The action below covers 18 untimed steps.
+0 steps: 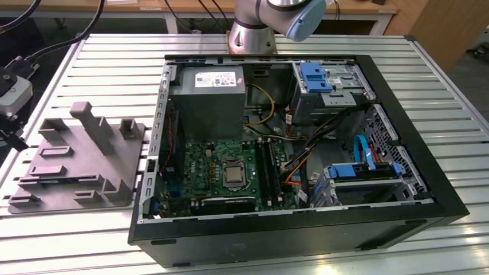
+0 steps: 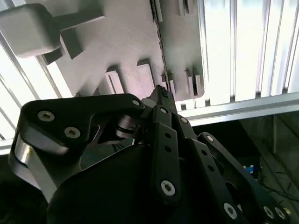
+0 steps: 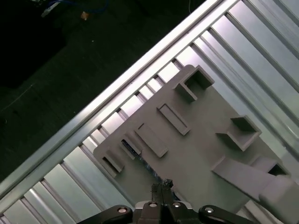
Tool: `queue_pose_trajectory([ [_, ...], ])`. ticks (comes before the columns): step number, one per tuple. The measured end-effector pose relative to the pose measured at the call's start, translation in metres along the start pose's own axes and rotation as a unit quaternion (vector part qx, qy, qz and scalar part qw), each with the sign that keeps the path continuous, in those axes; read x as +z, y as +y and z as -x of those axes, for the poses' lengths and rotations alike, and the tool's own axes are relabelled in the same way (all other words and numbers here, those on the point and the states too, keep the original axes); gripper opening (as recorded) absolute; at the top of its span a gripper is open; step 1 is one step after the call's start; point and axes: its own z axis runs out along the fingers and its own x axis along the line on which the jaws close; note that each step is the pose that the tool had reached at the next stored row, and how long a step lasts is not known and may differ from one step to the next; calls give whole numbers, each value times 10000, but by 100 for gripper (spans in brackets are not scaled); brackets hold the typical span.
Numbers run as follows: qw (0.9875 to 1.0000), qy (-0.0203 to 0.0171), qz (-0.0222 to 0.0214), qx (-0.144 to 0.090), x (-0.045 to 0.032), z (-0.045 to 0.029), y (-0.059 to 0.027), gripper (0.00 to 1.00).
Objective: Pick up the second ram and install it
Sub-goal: 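Pick up the second ram and move it above second insertion slot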
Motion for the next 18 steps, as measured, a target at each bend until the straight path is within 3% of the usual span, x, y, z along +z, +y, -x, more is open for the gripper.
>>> queue_pose_trajectory([
  [4,9993,20,8,-364,12,0,0,10],
  [9,9967,43,19,-812,28,-1,-1,10],
  [14,9919,67,29,-1267,45,-1,-2,10],
  [18,9866,86,38,-1630,58,-1,-3,10],
])
